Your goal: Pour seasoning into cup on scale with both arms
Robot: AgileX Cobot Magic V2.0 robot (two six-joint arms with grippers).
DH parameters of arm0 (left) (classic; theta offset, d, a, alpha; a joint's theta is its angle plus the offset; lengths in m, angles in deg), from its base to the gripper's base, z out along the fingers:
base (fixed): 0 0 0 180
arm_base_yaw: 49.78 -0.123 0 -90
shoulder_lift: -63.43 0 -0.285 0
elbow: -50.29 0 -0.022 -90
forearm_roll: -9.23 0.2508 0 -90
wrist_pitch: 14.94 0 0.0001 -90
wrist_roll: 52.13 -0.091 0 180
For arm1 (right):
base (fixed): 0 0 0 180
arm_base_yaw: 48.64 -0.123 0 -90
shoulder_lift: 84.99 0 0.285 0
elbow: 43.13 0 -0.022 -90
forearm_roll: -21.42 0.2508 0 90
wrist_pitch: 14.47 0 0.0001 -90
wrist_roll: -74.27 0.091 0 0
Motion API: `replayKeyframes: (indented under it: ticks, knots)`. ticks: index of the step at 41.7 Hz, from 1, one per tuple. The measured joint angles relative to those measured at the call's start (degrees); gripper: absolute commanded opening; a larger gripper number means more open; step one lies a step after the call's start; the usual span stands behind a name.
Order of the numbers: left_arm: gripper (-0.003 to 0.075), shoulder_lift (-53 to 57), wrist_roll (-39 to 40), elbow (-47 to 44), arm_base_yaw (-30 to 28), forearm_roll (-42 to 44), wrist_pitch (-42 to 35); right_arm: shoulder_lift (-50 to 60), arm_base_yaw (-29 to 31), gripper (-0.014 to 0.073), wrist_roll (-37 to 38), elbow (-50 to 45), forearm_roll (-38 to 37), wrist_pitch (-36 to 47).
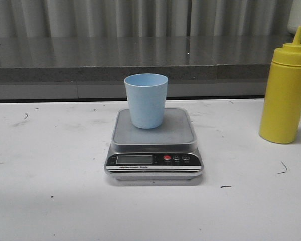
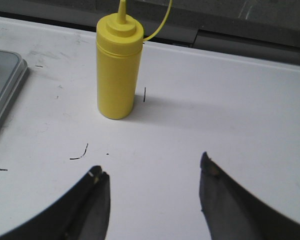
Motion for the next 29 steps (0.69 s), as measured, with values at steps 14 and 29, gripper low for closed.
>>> replayKeyframes:
  ticks: [14,29]
  knots:
    - [0.0356,18.49,-0.09,-16.19,0.00,0.37,-0.28,0.00,0.00,0.0427,0.00,0.00,0.00,0.00]
    - [0.0356,24.48,-0.09,-20.22,0.00,0.37,-0.28,0.00,0.00,0.0427,0.00,0.00,0.00,0.00]
